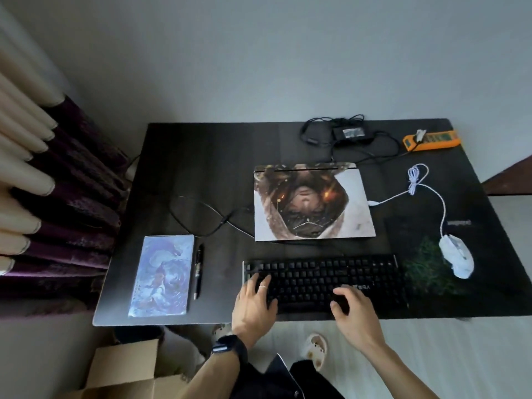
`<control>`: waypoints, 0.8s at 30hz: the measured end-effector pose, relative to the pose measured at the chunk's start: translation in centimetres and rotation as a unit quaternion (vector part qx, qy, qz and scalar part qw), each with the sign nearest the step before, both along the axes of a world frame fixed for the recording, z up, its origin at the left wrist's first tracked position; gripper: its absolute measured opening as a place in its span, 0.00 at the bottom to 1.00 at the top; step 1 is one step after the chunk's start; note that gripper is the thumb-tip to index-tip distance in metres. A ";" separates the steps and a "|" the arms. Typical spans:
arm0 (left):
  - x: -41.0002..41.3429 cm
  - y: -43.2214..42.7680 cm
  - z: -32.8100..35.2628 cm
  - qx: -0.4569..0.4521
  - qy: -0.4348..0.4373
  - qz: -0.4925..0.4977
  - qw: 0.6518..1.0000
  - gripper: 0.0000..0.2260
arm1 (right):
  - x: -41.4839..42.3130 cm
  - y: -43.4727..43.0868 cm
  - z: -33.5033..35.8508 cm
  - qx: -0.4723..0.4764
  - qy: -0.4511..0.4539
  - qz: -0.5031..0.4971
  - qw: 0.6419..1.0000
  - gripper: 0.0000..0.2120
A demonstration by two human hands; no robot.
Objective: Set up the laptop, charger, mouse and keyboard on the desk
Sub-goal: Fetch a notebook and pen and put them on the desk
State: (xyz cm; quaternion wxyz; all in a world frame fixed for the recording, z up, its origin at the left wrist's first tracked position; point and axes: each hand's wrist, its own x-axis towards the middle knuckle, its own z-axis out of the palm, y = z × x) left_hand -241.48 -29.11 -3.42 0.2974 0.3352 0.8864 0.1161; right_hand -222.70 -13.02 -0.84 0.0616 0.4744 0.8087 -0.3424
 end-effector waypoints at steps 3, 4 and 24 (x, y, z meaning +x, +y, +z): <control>2.7 1.7 -0.5 -0.067 0.014 -0.016 0.997 0.33 | 2.5 3.0 -0.8 0.011 -0.064 0.055 0.996 0.21; 3.3 2.1 -0.6 -0.086 0.011 -0.015 0.996 0.34 | 3.1 3.8 -1.0 0.014 -0.086 0.074 0.993 0.24; 5.2 2.6 -2.0 -0.140 0.013 0.005 0.990 0.35 | 7.0 6.1 -3.3 0.031 -0.174 0.191 0.966 0.32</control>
